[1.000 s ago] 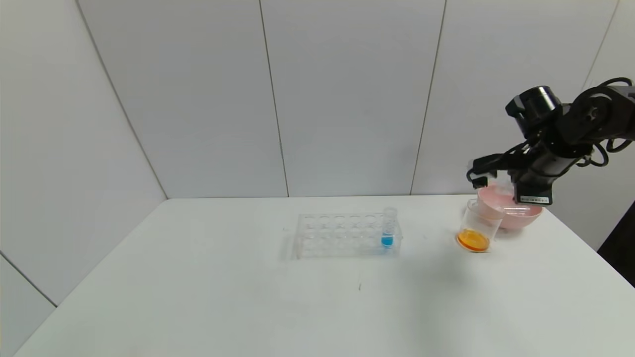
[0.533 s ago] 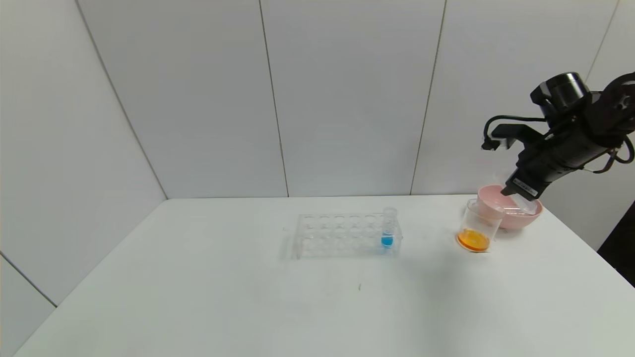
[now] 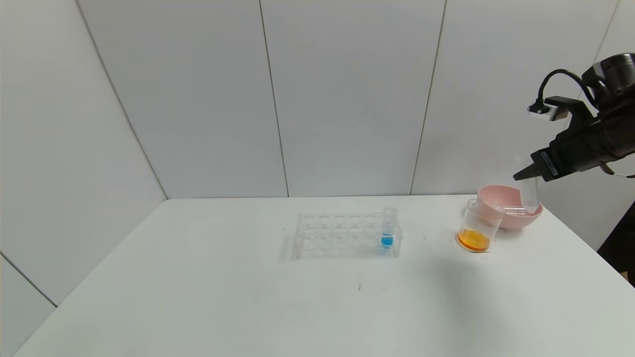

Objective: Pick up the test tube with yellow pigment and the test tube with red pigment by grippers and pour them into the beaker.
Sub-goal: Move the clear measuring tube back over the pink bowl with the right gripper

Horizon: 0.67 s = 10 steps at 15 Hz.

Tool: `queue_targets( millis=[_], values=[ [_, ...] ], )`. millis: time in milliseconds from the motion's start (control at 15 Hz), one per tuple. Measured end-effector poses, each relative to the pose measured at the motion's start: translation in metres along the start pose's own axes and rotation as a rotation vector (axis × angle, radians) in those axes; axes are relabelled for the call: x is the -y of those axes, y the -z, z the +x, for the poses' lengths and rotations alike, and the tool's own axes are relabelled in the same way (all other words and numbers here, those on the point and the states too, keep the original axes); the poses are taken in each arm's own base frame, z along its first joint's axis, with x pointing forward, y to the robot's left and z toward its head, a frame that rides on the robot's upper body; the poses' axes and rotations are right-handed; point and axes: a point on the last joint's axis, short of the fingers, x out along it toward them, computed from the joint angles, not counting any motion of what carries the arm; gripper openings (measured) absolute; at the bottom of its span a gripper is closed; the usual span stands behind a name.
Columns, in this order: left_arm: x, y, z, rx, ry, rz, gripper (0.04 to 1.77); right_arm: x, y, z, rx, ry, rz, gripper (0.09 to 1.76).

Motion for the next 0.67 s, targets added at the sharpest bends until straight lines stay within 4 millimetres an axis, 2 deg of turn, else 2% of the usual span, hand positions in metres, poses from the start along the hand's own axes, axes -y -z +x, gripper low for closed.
queue_targets(
  millis=[200,333,467,667],
  values=[
    [0.000,0.000,0.000,0.000,0.000,0.000,1.72,0.023,0.004,-0.014,0.059,0.025,0.089,0.50],
    [0.000,0.000,0.000,0.000,0.000,0.000,1.72,0.040,0.002,-0.015,0.128,0.074,0.128,0.50],
    [0.000,0.000,0.000,0.000,0.000,0.000,1.72,0.055,0.000,-0.011,0.209,0.118,0.178,0.50],
    [0.000,0.000,0.000,0.000,0.000,0.000,1.72,0.070,0.005,0.007,0.286,0.156,0.223,0.50]
  ],
)
